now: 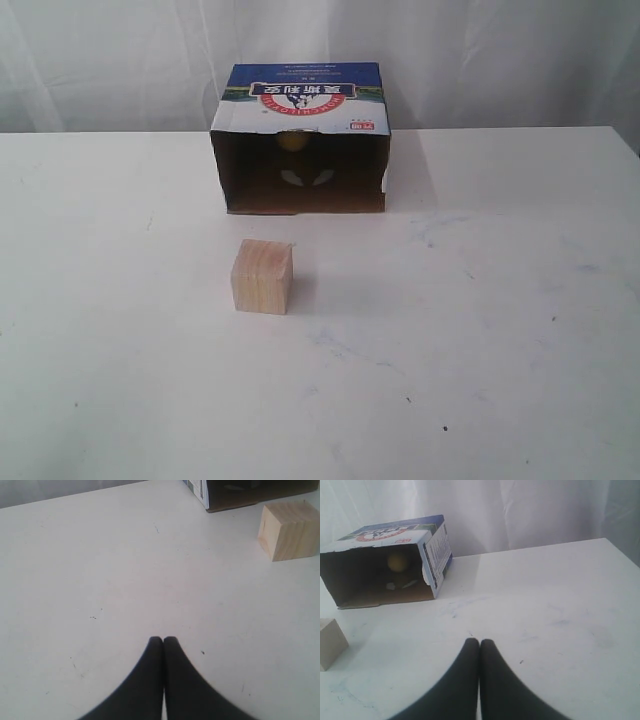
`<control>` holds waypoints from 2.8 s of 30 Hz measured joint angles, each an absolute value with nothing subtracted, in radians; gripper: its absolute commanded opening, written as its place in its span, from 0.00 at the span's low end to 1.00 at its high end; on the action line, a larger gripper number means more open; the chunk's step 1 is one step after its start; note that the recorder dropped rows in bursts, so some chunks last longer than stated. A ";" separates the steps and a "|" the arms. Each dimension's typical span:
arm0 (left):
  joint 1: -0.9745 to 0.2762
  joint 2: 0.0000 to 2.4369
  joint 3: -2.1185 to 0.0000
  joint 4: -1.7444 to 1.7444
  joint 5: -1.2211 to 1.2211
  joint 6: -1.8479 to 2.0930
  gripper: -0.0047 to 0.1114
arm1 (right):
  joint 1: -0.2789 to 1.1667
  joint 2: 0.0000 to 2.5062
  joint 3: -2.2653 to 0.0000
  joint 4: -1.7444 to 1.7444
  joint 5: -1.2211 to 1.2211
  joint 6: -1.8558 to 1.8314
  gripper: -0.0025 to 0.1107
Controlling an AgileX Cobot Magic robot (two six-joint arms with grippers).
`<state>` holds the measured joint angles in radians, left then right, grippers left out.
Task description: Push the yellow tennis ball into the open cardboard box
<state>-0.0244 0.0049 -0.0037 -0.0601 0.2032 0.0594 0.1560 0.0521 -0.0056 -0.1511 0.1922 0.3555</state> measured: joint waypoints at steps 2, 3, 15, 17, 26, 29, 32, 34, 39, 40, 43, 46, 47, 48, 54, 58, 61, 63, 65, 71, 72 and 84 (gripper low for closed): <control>-0.024 0.005 -0.004 -0.060 0.203 0.059 0.04 | 0.156 0.035 -0.006 -0.151 0.208 0.356 0.02; -0.024 0.005 -0.004 -0.060 0.203 0.059 0.04 | 0.156 0.031 -0.006 -0.151 0.212 0.356 0.02; -0.024 0.005 -0.004 -0.060 0.203 0.059 0.04 | 0.156 0.027 -0.006 -0.151 0.216 0.356 0.02; -0.024 0.005 -0.004 -0.060 0.203 0.059 0.04 | 0.156 0.027 -0.006 -0.151 0.216 0.356 0.02; -0.024 0.005 -0.004 -0.060 0.203 0.059 0.04 | 0.156 0.027 -0.006 -0.151 0.226 0.351 0.02; -0.024 0.005 -0.004 -0.060 0.203 0.059 0.04 | 0.156 0.027 -0.006 -0.151 0.218 0.265 0.02; -0.024 0.005 -0.004 -0.060 0.203 0.059 0.04 | 0.156 0.027 -0.006 -0.151 0.203 0.166 0.02; -0.024 0.005 -0.004 -0.060 0.203 0.059 0.04 | 0.156 0.027 -0.006 -0.151 0.201 0.125 0.02; -0.024 0.005 -0.004 -0.060 0.203 0.059 0.04 | 0.156 0.027 -0.006 -0.151 0.201 0.067 0.02; -0.024 0.005 -0.004 -0.060 0.203 0.059 0.04 | 0.156 0.027 -0.006 -0.151 0.201 0.062 0.02; -0.024 0.005 -0.004 -0.060 0.203 0.059 0.04 | 0.156 0.027 -0.006 -0.151 0.201 0.059 0.02; -0.024 0.005 -0.004 -0.060 0.203 0.059 0.04 | 0.156 0.027 -0.006 -0.151 0.207 0.059 0.02; -0.024 0.005 -0.004 -0.060 0.203 0.059 0.04 | 0.156 0.027 -0.006 -0.151 0.207 0.059 0.02; -0.024 0.005 -0.004 -0.060 0.203 0.059 0.04 | 0.156 0.027 -0.006 -0.151 0.209 0.058 0.02; -0.024 0.005 -0.004 -0.060 0.203 0.059 0.04 | 0.156 0.027 -0.006 -0.151 0.214 0.056 0.02; -0.024 0.005 -0.004 -0.060 0.203 0.059 0.04 | 0.156 0.027 -0.006 -0.151 0.214 0.056 0.02; -0.024 0.005 -0.004 -0.060 0.203 0.059 0.04 | 0.156 0.027 -0.006 -0.151 0.214 0.032 0.02; -0.024 0.005 -0.004 -0.060 0.203 0.059 0.04 | 0.156 0.027 -0.006 -0.151 0.214 0.017 0.02; -0.024 0.005 -0.004 -0.060 0.203 0.059 0.04 | 0.156 0.027 -0.006 -0.151 0.214 0.011 0.02; -0.024 0.005 -0.004 -0.060 0.203 0.059 0.04 | 0.156 0.027 -0.006 -0.151 0.216 0.007 0.02; -0.024 0.005 -0.004 -0.060 0.203 0.059 0.04 | 0.156 0.027 -0.006 -0.151 0.216 0.007 0.02; -0.024 0.005 -0.004 -0.060 0.203 0.059 0.04 | 0.156 0.027 -0.006 -0.151 0.226 0.007 0.02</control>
<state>-0.0244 0.0049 -0.0037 -0.0601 0.2032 0.0594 0.1560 0.0266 -0.0056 -0.1511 0.2263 0.0066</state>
